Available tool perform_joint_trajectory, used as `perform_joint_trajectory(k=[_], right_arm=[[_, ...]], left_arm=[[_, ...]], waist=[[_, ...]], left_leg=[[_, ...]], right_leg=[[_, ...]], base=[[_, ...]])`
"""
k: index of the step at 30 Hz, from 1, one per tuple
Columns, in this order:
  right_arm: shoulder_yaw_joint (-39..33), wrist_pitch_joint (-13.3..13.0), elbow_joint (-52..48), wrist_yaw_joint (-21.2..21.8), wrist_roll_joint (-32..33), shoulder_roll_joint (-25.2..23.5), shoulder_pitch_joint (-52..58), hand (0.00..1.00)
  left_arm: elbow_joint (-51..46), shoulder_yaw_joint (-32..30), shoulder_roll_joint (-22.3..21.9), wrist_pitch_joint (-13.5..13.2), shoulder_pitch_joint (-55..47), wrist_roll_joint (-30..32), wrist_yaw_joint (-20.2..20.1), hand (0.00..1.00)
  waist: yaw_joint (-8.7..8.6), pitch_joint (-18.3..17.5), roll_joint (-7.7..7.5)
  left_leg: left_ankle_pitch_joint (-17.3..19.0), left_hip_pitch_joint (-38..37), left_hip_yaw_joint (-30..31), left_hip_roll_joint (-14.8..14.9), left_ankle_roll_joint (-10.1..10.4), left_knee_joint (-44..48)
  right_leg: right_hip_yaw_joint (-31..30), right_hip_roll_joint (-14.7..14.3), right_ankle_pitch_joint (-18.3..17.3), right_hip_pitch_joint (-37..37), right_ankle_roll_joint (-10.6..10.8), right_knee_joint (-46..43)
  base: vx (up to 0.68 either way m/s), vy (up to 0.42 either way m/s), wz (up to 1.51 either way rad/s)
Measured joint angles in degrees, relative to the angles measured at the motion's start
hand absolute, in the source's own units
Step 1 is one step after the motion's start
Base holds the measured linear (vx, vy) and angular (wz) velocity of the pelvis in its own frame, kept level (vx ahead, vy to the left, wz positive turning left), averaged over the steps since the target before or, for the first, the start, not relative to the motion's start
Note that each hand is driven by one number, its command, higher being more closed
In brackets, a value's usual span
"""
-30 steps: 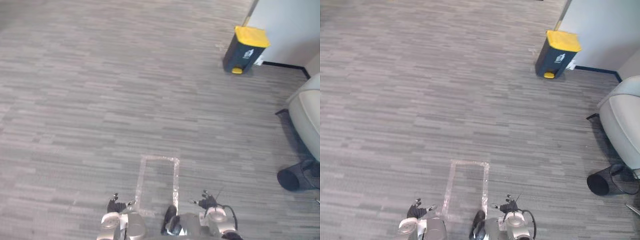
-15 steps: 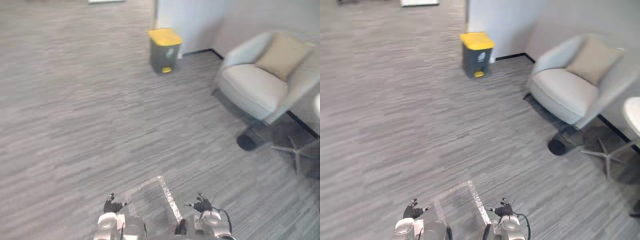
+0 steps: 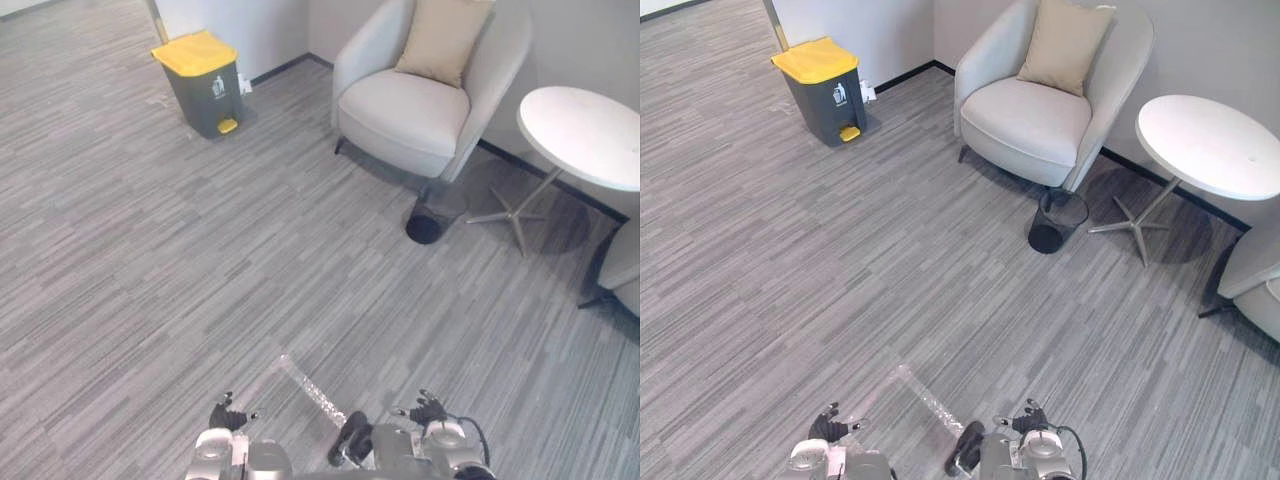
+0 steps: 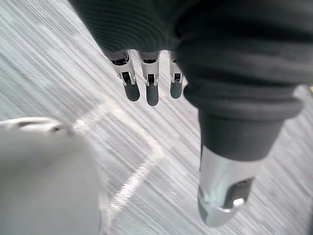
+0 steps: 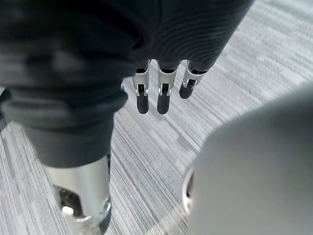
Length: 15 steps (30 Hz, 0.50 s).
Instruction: Organize the slippers on the shoe rack
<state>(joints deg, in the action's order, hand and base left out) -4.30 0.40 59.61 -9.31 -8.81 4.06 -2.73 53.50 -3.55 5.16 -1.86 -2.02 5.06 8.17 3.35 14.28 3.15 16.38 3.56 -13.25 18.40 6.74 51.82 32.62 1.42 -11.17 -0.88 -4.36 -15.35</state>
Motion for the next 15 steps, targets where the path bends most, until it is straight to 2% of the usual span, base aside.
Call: perform_joint_trajectory(k=[2, 4, 5, 6, 7, 8, 9, 10, 15], right_arm=[[-0.13, 0.07, 0.11, -0.2, 0.07, 0.23, 0.14, 0.0], [-0.25, 0.16, 0.22, -0.33, 0.23, 0.23, 0.27, 0.0], [-0.53, 0.13, 0.19, -0.37, 0.27, 0.23, 0.15, 0.0], [-0.63, 0.15, 0.2, -0.37, 0.27, 0.22, 0.15, 0.0], [-1.22, 0.16, 0.26, -0.4, 0.29, 0.21, 0.22, 0.0], [-1.2, 0.16, 0.34, -0.45, 0.28, 0.27, 0.31, 0.0], [-1.15, 0.13, 0.37, -0.43, 0.2, -0.33, 0.47, 0.0], [-1.23, 0.18, 0.53, -0.45, 0.03, -0.66, 0.76, 0.0], [-2.53, 0.23, 0.48, -0.39, -0.09, -1.1, 1.24, 0.0]], left_arm=[[-0.53, 0.2, -0.21, 0.0, -0.33, -0.02, 0.04, 0.0], [-0.84, 0.2, -0.21, -0.02, -0.63, -0.06, 0.15, 0.0], [-1.03, 0.19, -0.2, -0.01, -0.72, -0.06, 0.35, 0.0], [-1.01, 0.2, -0.21, -0.01, -0.73, -0.04, 0.37, 0.0], [-0.91, 0.09, -0.19, 0.0, -0.81, -0.09, 0.46, 0.0], [-0.82, 0.0, -0.04, -0.03, -0.93, -0.09, 0.54, 0.0], [-0.39, 0.08, 0.77, -0.01, -1.11, -0.16, 0.57, 0.0], [-0.16, 0.07, 1.19, 0.01, -0.97, -0.16, 0.57, 0.0], [1.44, 0.07, 1.51, 0.09, -1.12, -0.08, 0.54, 0.0]], waist=[[-0.06, -0.04, 0.24], [0.08, -0.14, 0.0], [0.06, -0.07, -0.01], [0.07, -0.08, 0.0], [0.22, -0.23, 0.18], [0.61, -0.14, -0.37], [0.24, -0.66, -1.62], [0.45, -0.61, -2.16], [0.3, -0.99, -2.62]], left_leg=[[2.39, 2.32, 1.72, -1.59, -0.21, -0.94], [3.73, 3.44, 3.85, -4.33, -0.86, -9.25], [3.3, 3.55, 6.89, -6.45, -1.18, -18.19], [3.08, 3.46, 7.63, -6.81, -1.37, -19.81], [-2.57, 2.54, 12.41, -9.37, -0.43, -27.23], [-3.27, 0.37, 12.61, -10.73, -0.86, -28.75], [-3.41, -0.48, 12.47, -12.11, -1.08, -29.19], [-3.2, -0.67, 12.05, -12.48, -1.35, -27.92], [-2.74, -4.66, 9.1, -14.43, -2.19, -30.36]], right_leg=[[-2.56, -0.32, 0.85, -1.19, -0.86, 1.39], [-5.4, 0.19, 1.75, -1.31, -0.06, 2.05], [-7.65, 0.71, 2.45, -1.18, 1.01, 2.13], [-8.07, 0.8, 2.49, -1.18, 1.13, 2.18], [-11.11, 1.18, 2.66, -1.1, 2.96, 2.08], [-13.01, 1.54, 3.04, -1.26, 3.87, 2.48], [-14.52, 2.27, 3.75, -1.67, 5.04, 4.02], [-15.52, 2.37, 4.82, -2.67, 5.73, 5.55], [-18.97, 4.13, 6.29, -4.55, 7.27, 7.81]], base=[[0.2, 0.112, -0.85], [0.16, 0.162, -0.92], [0.07, 0.123, -0.65], [0.1, 0.227, -0.92], [0.1, 0.234, -0.76], [0.18, 0.312, -0.85], [0.21, 0.239, -0.64], [0.22, 0.221, -0.5], [0.09, 0.15, -0.39]])
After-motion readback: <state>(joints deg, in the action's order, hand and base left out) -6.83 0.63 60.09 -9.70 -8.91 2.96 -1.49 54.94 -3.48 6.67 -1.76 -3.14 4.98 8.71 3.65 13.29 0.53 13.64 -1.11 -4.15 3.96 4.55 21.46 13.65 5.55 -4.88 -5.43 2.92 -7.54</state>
